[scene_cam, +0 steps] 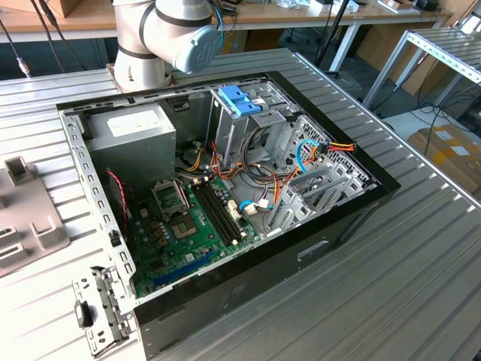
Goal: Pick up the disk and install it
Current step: 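Pick up the disk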
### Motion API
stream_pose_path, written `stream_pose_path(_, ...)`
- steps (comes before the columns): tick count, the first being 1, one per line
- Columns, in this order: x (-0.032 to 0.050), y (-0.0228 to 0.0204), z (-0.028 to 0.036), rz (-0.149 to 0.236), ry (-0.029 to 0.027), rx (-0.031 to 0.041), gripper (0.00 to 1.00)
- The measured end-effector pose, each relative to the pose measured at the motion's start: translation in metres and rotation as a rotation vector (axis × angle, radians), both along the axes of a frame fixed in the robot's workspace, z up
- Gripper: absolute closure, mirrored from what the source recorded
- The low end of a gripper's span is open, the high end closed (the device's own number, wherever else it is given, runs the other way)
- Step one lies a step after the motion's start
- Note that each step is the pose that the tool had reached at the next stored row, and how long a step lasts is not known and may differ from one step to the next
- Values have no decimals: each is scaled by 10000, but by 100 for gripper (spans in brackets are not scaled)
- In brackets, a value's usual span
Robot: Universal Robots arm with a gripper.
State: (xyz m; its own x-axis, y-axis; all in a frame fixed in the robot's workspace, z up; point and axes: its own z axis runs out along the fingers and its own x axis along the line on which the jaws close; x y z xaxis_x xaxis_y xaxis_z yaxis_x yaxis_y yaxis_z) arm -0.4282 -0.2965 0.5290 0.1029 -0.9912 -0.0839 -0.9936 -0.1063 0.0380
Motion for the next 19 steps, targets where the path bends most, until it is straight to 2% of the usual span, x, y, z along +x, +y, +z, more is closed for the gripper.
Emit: stream_pose_path(19,90,0,-3,0,-1,-101,63)
